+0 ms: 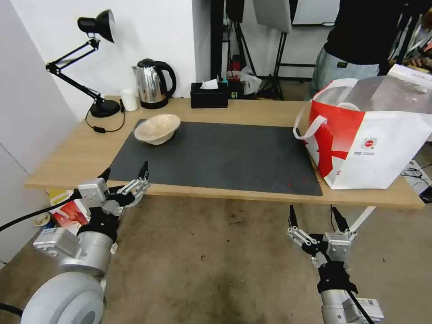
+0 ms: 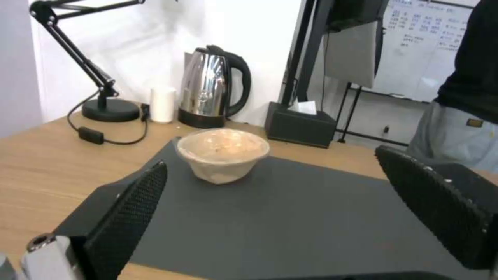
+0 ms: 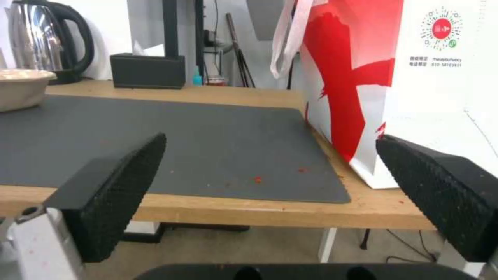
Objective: Pick up the trash from the table and place it into the takeout bag.
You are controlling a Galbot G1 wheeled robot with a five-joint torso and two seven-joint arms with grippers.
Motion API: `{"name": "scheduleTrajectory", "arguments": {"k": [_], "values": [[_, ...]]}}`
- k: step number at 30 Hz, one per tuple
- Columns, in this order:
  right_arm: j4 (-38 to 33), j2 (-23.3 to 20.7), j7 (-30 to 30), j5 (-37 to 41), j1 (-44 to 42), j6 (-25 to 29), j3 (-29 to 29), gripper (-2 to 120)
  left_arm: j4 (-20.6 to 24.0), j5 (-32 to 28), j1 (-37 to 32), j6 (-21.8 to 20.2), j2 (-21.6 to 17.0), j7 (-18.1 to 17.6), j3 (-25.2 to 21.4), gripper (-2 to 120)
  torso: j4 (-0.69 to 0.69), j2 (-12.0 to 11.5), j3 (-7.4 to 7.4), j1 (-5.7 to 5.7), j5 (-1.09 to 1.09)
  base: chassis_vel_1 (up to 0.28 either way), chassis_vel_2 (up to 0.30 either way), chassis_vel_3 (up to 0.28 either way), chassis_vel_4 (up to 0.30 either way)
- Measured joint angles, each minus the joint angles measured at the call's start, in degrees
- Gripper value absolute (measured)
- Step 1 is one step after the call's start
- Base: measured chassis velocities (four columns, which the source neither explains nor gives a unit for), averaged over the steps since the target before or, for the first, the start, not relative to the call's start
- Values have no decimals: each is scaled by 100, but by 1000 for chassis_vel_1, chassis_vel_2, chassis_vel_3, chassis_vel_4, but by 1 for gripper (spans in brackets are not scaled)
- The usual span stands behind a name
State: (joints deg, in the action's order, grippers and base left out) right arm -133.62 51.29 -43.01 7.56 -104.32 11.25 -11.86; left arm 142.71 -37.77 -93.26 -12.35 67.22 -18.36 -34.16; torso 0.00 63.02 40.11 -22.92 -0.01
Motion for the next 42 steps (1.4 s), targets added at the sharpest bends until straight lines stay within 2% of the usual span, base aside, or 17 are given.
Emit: {"name": "scheduleTrajectory", "arguments": {"k": [7,11,12,13,14,18,20,22,25,26,27,28,30,32,33,36,42], "values": [[0,0,0,2,0,0,0,100,-135,-980,407,-247,-334,-318,-199,100,0,0,0,0,-1,0,0,0,0],[0,0,0,2,0,0,0,100,-135,-980,407,-247,-334,-318,-199,100,0,0,0,0,-1,0,0,0,0],[0,0,0,1,0,0,0,100,-185,-1701,645,-380,-535,-511,-362,100,-1,0,0,0,0,0,0,0,0],[0,0,0,1,0,0,0,100,-185,-1701,645,-380,-535,-511,-362,100,-1,0,0,0,0,0,0,0,0],[1,0,0,2,0,0,0,100,-217,-2297,791,-480,-683,-667,-465,100,2,0,0,0,0,0,0,0,0],[1,0,0,2,-1,0,0,100,-250,-2722,918,-541,-792,-781,-542,100,0,0,0,0,0,0,0,0,0],[1,0,0,2,-1,0,0,100,-336,-3489,1173,-663,-1012,-1003,-683,100,0,0,0,-1,0,0,0,0,0],[1,0,0,2,0,0,0,100,-346,-3561,1202,-676,-1031,-1026,-697,100,0,0,0,0,-1,0,0,0,0],[1,0,0,2,0,0,0,100,-542,-4749,1751,-840,-1277,-1444,-800,100,0,0,0,0,0,0,0,0,0],[1,0,0,2,-1,0,0,100,-676,-5430,2093,-894,-1389,-1724,-806,100,-3,0,0,0,1,0,0,0,0],[1,0,0,2,-1,0,0,100,-676,-5430,2093,-894,-1389,-1724,-806,100,-3,0,0,0,1,0,0,0,0],[1,0,0,2,1,0,0,100,-817,-5984,2395,-922,-1466,-1984,-771,100,1,0,0,0,-1,0,0,0,0],[1,0,0,2,0,0,0,100,-1262,-7159,3107,-985,-1593,-2518,-598,100,-2,0,0,0,-1,0,0,0,0],[1,0,0,2,0,0,0,100,-1344,-7308,3205,-1006,-1606,-2573,-570,100,-1,0,0,0,0,0,0,0,0],[1,0,0,2,0,0,0,100,-1712,-7678,3558,-1204,-1658,-2646,-448,100,0,0,0,0,-1,0,0,0,0],[1,0,0,2,-1,0,0,100,-2312,-8029,4036,-1539,-1683,-2796,-243,100,0,0,1,-1,-1,0,0,0,0],[1,0,0,2,0,1,0,100,-2835,-8384,4456,-1747,-1615,-3163,-65,100,-1,-1,1,0,1,0,0,0,0]]}}
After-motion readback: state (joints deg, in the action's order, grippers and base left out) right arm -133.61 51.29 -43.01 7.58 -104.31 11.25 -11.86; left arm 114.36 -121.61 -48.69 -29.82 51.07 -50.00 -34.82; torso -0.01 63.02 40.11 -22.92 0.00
